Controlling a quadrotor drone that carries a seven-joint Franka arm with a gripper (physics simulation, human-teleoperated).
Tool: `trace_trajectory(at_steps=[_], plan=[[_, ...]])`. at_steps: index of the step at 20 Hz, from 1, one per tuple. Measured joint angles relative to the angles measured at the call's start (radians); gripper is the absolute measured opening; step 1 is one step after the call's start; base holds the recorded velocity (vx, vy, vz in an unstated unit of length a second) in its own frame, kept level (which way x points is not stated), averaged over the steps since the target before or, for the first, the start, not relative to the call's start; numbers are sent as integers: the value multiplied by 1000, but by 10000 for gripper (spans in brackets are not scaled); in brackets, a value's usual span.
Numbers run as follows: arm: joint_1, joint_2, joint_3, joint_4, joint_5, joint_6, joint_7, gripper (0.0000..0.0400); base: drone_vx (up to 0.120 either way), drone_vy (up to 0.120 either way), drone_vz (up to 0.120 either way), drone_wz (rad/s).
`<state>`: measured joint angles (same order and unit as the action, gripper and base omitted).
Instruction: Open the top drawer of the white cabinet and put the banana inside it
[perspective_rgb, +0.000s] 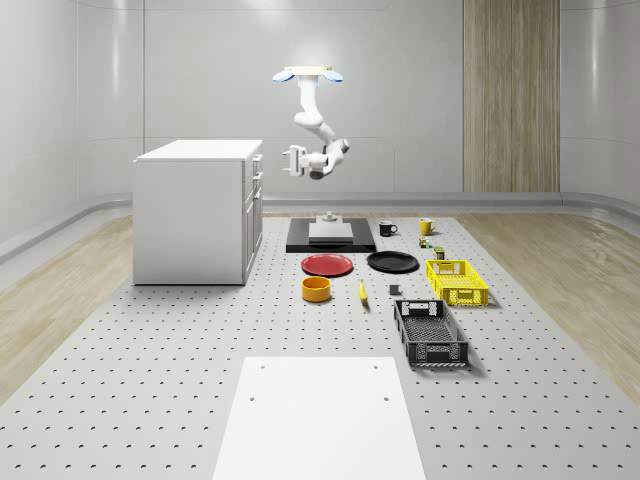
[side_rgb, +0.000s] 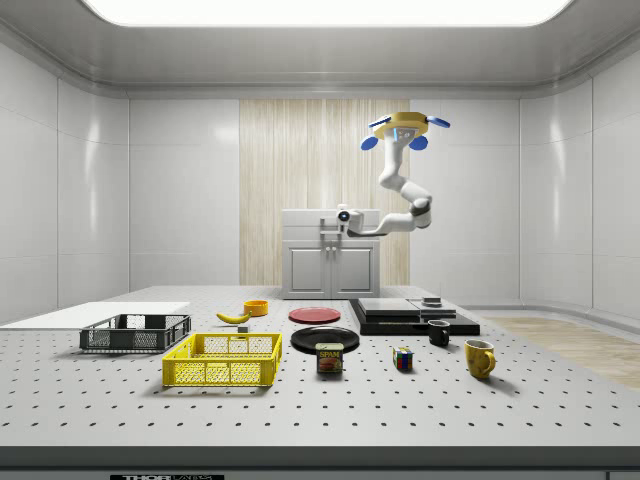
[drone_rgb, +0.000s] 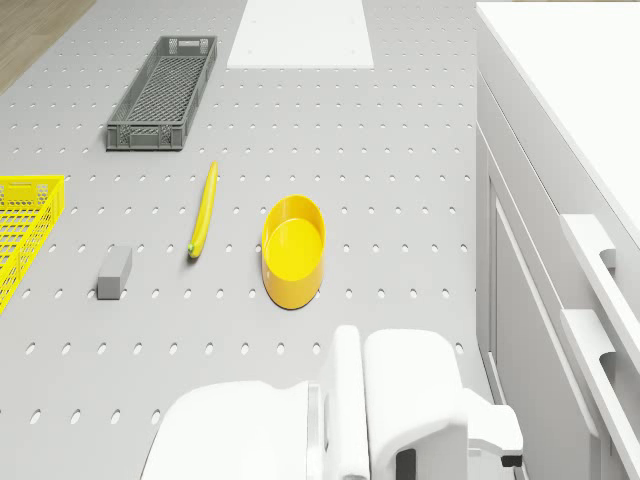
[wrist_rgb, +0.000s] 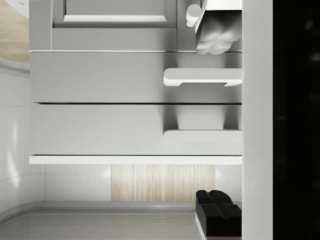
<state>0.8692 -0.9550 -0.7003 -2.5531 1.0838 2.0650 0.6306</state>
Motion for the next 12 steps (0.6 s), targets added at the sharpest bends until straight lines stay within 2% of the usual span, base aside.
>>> trace_trajectory(at_steps=[12], plan=[[85,107,75,26,153,95,-78,400,0,0,0,0]])
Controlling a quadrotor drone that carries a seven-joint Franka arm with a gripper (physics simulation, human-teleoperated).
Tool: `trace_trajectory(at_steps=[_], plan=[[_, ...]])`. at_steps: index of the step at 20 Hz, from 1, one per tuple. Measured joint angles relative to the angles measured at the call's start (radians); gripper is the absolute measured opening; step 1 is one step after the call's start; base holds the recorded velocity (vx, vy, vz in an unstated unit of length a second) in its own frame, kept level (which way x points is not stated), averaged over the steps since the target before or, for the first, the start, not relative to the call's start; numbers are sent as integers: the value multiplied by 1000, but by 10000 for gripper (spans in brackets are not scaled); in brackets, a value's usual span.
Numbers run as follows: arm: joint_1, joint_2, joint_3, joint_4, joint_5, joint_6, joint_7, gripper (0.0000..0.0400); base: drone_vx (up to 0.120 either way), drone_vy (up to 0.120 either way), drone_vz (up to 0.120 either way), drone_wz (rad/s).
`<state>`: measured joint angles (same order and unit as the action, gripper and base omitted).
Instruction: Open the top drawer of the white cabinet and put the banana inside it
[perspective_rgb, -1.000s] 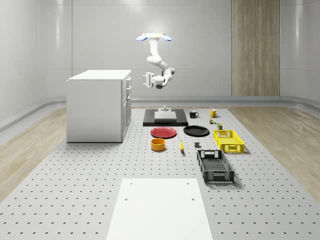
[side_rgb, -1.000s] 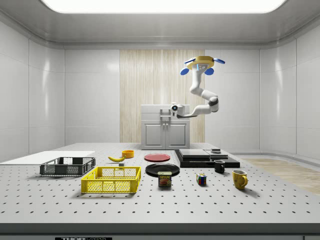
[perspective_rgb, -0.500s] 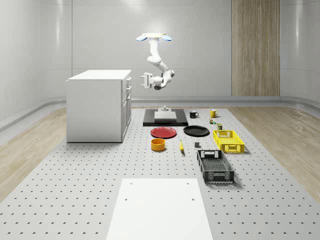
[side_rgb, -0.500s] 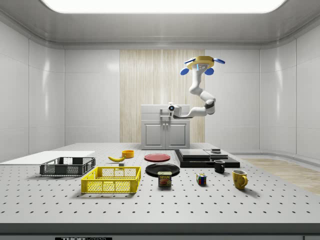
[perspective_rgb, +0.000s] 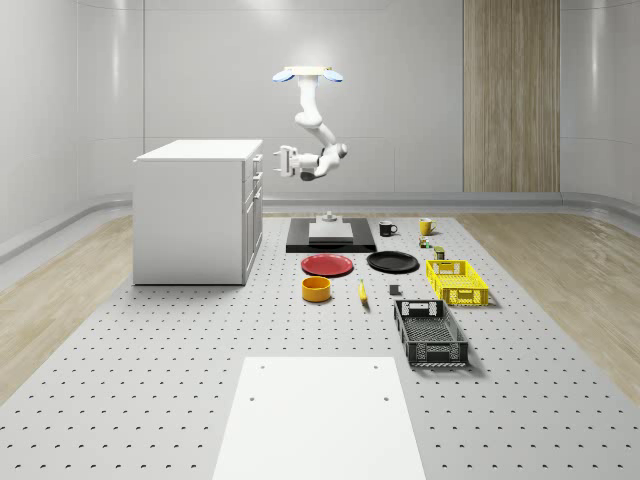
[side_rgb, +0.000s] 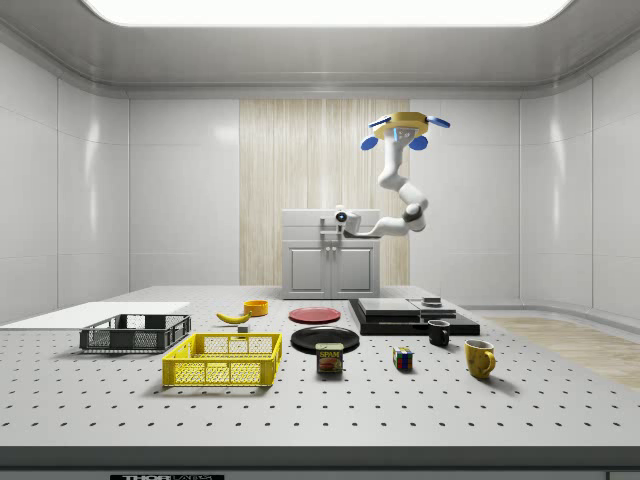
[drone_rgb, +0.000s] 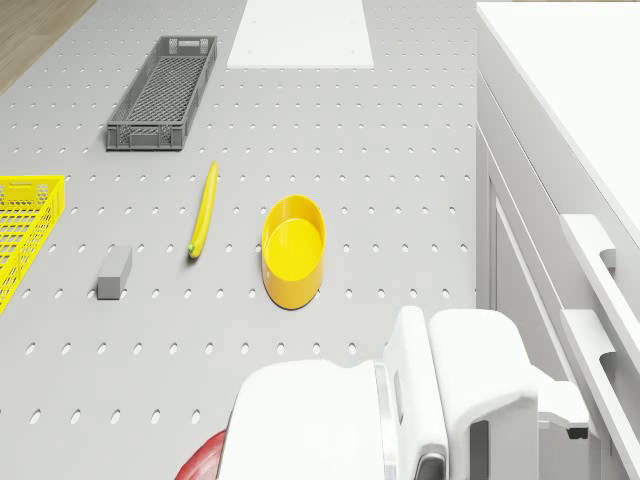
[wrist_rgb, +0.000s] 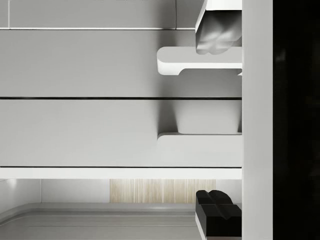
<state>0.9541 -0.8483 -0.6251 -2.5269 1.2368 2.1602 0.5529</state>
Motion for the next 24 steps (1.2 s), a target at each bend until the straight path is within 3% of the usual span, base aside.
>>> trace_trajectory(at_steps=[7,24], plan=[[14,52,40,15,72,20,-34,400,109,0,0,0],[-19,151,126,32,205,12,-107,400,0,0,0,0]])
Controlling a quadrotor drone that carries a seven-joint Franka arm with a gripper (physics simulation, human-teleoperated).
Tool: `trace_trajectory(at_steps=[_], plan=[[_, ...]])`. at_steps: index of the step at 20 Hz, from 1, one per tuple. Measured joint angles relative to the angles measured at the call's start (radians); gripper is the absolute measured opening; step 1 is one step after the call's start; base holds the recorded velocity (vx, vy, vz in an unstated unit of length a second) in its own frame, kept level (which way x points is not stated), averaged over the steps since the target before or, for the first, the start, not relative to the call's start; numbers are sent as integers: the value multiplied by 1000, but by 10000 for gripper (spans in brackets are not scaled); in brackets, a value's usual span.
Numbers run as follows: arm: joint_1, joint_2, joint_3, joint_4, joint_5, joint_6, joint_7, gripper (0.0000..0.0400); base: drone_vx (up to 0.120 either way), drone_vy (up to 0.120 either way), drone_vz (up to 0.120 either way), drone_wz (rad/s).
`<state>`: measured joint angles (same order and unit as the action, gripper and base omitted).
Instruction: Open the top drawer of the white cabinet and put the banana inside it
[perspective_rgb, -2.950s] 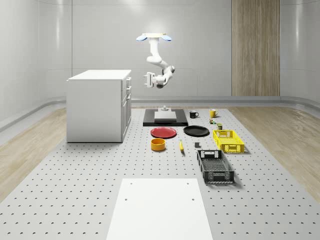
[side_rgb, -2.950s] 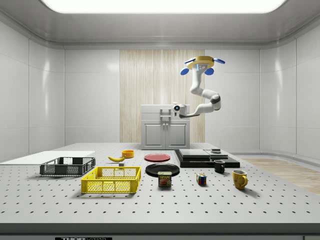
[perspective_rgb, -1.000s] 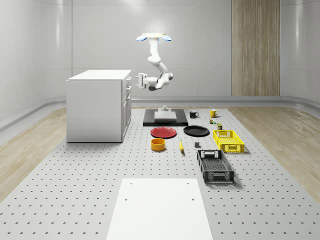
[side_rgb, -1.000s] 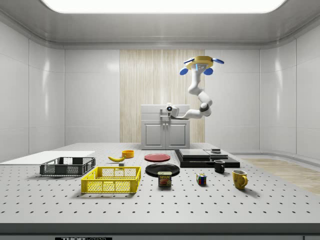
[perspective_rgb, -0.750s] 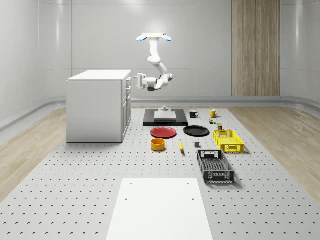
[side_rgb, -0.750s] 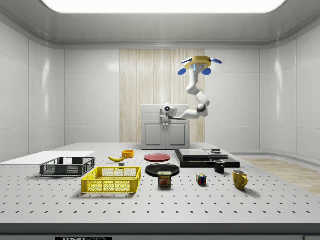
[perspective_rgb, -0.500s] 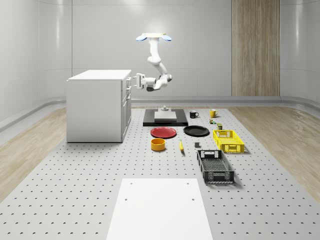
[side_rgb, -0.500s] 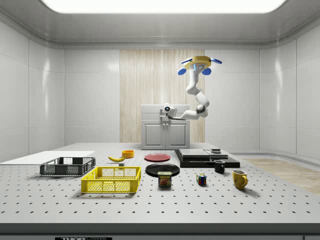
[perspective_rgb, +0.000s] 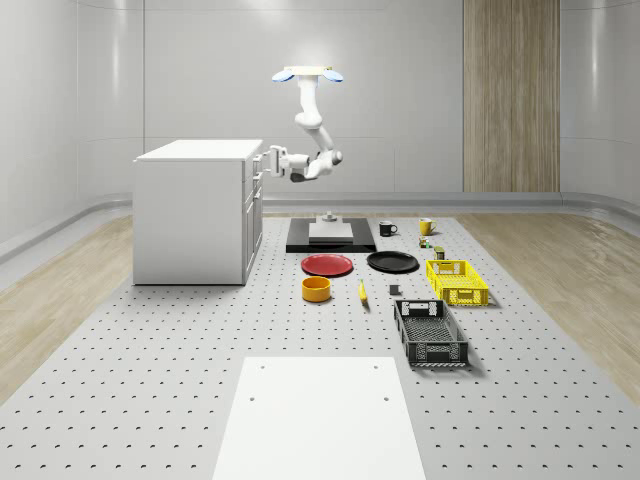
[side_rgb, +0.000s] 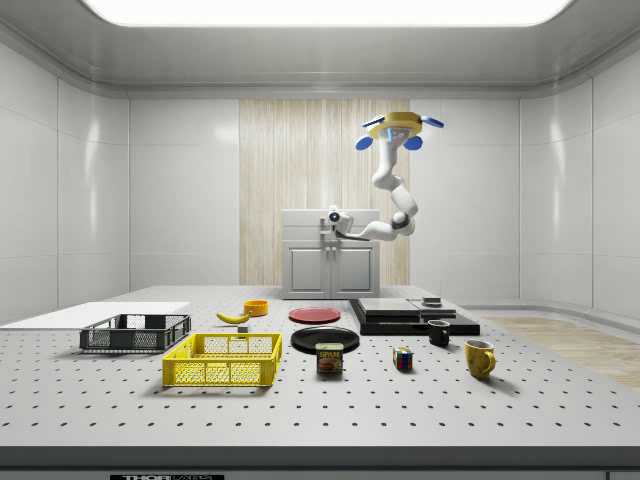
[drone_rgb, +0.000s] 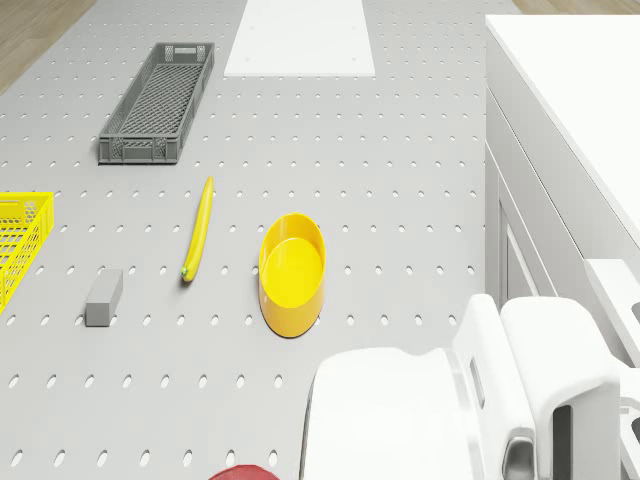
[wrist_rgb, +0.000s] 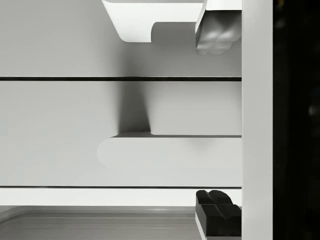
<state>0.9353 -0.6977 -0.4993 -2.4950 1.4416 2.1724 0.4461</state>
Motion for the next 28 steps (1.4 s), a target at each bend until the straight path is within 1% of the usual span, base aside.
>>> trace_trajectory(at_steps=[6,22,23,24,25,26,27,28], plan=[[-21,33,37,9,44,-7,-18,400,0,0,0,0],[-103,94,127,18,123,-46,-52,400,0,0,0,0],[-109,96,132,19,126,-49,-53,377,0,0,0,0],[-115,98,137,19,129,-52,-54,317,0,0,0,0],[-121,100,142,19,132,-55,-54,270,0,0,0,0],[-127,102,147,19,133,-58,-54,242,0,0,0,0],[-132,106,150,16,134,-61,-80,225,0,0,0,0],[-134,111,150,12,147,-66,-108,198,0,0,0,0]])
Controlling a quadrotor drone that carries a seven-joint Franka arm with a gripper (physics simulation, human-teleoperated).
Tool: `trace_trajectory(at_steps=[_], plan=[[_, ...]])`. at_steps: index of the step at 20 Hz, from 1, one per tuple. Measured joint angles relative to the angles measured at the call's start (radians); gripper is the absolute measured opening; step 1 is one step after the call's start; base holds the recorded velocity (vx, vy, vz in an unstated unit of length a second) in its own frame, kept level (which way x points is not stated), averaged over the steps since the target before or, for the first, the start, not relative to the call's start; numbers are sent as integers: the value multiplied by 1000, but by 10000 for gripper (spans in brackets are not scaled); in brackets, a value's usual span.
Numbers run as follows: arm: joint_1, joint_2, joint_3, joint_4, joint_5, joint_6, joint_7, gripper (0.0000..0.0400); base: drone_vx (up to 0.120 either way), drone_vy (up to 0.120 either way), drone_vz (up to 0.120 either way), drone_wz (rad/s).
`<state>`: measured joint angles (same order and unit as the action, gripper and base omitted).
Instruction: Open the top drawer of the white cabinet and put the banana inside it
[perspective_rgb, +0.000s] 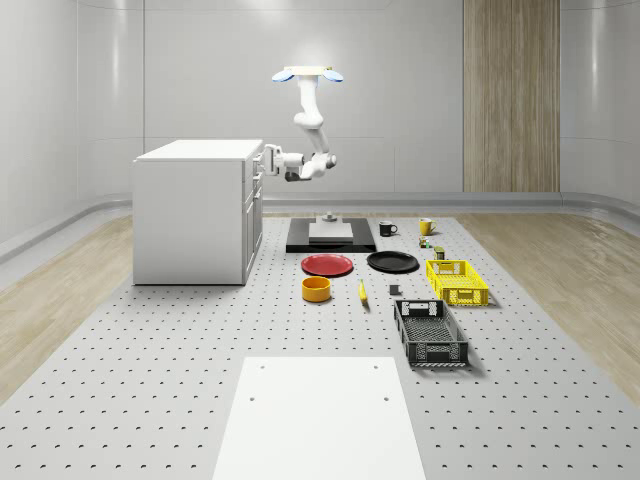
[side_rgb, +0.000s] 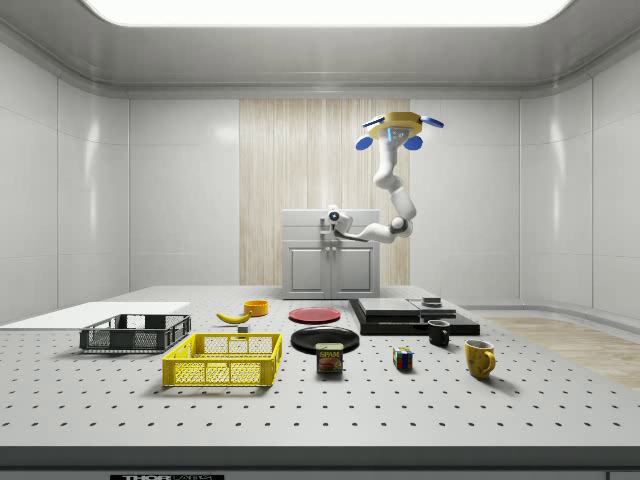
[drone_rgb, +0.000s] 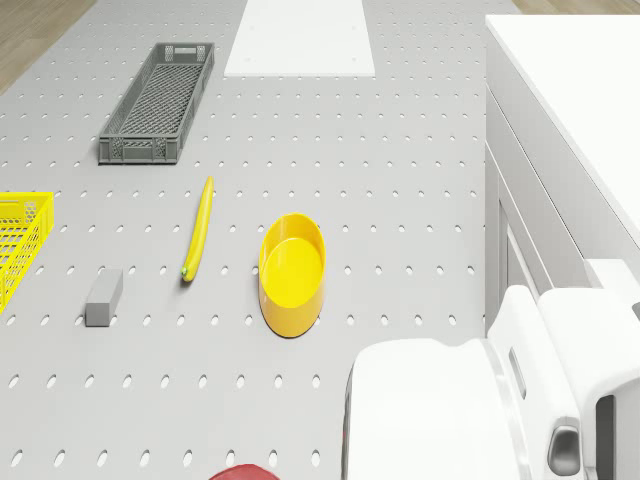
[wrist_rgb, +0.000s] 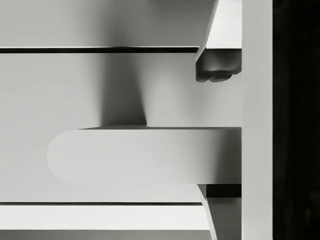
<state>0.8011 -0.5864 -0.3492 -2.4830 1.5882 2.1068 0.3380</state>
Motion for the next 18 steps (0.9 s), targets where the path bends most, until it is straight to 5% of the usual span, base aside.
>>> trace_trajectory(at_steps=[4,6,7,8,11,15,18], plan=[[-18,13,11,-12,27,-13,-84,148,0,0,0,0],[-28,13,20,-9,29,-18,-60,131,0,0,0,0],[-38,6,26,-5,10,-20,-7,162,0,0,0,0],[-44,9,24,-13,11,-26,-54,157,0,0,0,0],[-69,-5,25,-16,-9,-46,0,150,0,0,0,0],[-96,-11,21,-32,-17,-71,-43,131,0,0,0,0],[-119,-29,15,-33,-47,-90,38,146,0,0,0,0]])
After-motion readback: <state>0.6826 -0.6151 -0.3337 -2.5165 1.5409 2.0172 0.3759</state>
